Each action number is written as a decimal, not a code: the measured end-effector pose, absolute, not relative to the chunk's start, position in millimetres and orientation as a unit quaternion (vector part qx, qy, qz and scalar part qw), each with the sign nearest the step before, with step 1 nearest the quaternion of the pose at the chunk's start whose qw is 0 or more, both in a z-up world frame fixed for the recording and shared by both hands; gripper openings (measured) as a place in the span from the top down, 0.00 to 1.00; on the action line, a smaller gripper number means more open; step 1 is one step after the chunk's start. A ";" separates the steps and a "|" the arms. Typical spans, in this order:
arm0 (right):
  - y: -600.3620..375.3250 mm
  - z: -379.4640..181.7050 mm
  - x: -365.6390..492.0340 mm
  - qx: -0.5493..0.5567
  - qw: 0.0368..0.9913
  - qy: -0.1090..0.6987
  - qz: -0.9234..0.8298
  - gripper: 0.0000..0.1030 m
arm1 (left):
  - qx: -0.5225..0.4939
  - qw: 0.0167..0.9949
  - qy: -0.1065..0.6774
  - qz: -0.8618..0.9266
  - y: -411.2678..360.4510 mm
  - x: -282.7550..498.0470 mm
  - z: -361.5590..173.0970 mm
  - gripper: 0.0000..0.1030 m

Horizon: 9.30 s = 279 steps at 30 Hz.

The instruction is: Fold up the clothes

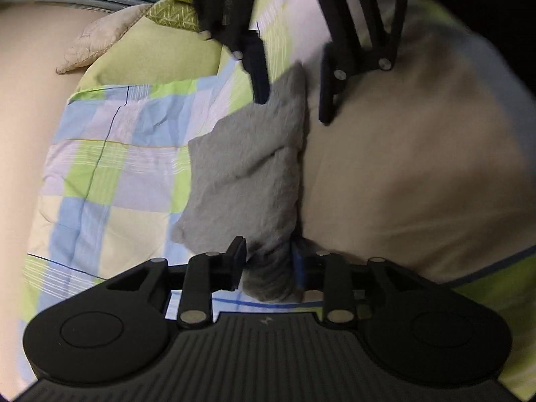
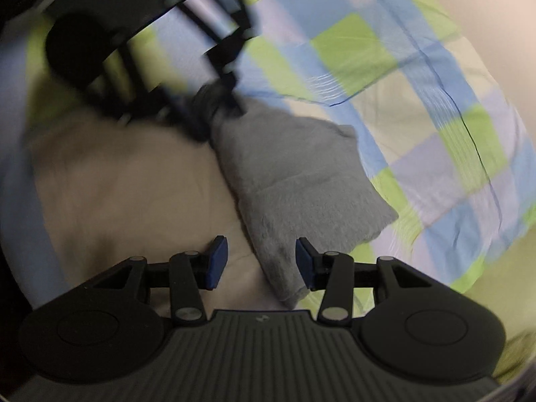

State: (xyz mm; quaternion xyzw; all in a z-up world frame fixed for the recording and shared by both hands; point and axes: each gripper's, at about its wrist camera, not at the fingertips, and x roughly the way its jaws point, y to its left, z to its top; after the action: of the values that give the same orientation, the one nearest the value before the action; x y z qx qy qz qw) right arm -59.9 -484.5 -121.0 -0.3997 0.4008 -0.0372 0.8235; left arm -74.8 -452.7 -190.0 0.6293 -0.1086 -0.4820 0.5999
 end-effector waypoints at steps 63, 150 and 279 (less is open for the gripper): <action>-402.5 -81.7 -68.6 -0.138 0.881 0.446 0.080 0.84 | 0.480 0.709 0.082 -0.510 -298.5 22.9 -141.0 0.75; -736.5 -134.9 0.4 0.362 0.882 0.299 -0.042 0.76 | 0.001 0.723 0.426 -0.544 -402.3 226.9 -144.1 0.68; -482.4 -146.6 -114.5 -0.457 0.821 0.341 -0.016 1.00 | 0.422 0.725 0.030 -0.543 -372.9 -80.3 -139.3 0.51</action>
State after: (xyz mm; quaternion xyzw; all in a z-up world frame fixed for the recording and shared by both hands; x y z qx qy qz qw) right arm -114.5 -482.4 -146.6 -0.4575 0.3412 -0.0160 0.8210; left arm -80.3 -372.9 -139.3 0.4219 0.0298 -0.5431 0.7253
